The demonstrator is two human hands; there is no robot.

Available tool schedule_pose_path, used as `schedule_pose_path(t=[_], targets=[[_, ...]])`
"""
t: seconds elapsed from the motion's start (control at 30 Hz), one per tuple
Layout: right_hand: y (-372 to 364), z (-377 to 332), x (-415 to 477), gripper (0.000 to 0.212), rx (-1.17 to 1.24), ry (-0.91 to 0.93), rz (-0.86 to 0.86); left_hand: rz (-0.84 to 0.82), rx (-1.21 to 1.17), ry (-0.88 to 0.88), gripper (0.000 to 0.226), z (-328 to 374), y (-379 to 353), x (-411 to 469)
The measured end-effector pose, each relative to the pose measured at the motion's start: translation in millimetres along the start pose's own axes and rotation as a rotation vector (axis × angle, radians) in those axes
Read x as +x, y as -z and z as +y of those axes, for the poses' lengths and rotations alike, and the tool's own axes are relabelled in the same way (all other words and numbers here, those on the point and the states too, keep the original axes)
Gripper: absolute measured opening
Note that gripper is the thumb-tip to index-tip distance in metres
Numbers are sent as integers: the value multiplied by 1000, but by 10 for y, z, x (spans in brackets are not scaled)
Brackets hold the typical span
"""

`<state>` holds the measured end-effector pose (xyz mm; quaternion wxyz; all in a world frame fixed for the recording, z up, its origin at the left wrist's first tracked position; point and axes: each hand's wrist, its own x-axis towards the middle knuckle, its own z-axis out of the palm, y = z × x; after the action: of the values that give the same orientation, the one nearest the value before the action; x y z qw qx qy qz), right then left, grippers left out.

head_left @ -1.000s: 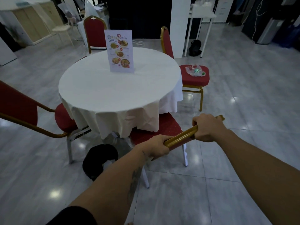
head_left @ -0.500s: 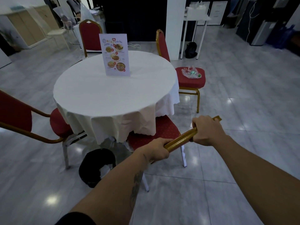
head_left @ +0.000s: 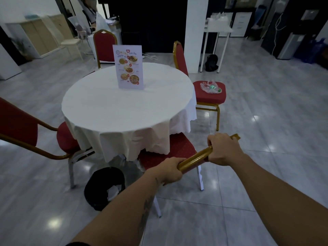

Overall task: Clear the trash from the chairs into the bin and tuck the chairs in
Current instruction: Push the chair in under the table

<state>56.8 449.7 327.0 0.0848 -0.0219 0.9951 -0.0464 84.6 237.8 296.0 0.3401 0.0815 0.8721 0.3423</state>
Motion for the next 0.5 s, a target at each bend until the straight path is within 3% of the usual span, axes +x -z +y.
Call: schedule_pose_path(t=[0.2,0.37,0.5], targets=[[126,-49,-99,41,45,40,-86,8,41,9,61,-8,16,-59],[434,-347,-82,60,299,83,-423,12,38,-1,68,-109,243,-195],[497,-745,-20,55,317,174,-398,90,20,7,58,-376,493,-368]])
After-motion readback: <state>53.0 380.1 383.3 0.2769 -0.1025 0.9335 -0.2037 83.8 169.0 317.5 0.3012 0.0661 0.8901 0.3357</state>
